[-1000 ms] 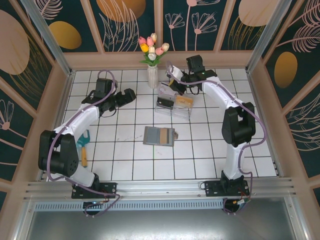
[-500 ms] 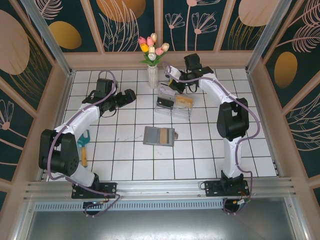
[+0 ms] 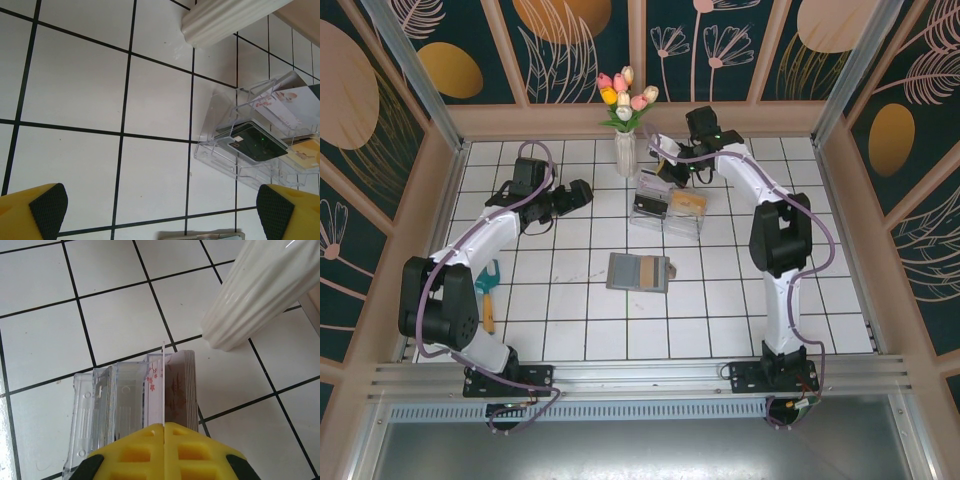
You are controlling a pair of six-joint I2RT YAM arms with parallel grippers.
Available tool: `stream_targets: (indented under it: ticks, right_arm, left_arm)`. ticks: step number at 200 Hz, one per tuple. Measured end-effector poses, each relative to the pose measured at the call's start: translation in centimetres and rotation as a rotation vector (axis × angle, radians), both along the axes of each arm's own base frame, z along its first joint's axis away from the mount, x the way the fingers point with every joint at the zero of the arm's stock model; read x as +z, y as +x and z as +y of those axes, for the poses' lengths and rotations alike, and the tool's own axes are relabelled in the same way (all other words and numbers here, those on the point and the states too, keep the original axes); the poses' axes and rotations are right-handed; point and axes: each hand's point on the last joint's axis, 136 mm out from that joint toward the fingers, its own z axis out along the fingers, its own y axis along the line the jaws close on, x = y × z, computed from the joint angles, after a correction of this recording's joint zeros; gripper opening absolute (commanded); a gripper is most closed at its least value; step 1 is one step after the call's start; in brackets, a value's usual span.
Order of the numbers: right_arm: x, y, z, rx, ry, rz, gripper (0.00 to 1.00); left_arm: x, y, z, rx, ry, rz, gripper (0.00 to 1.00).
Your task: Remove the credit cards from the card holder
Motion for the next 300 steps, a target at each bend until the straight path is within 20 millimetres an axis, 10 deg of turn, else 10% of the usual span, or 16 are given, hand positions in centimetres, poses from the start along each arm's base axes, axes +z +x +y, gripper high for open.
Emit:
stream_targets:
  ticks: [64,150,243,300]
  right_arm:
    - [-0.2,0.2,0.0,-0.015,-0.003,0.010,0.22]
    - [1.5,1.6,0.4,-0.079,0.044,-0.014,0.23]
    - [6.9,2.4,-4.0,-0.787,0.276,0.120,0.31]
    - [0.9,0.3,-5.4,-1.161,0.386,0.413,0.35]
  left_arm:
    - [0.0,-0.1,-0.1,-0.007,-0.006,0.003,0.99]
    - [0.0,-0.1,-0.2,-0.009,-0.009,0.004,0.99]
    - [0.1,-0.3,-0.6,-0.025,-0.027,0.006,0.98]
    - [-0.1,-0.6,-0.9,-0.040,-0.042,0.014,0.98]
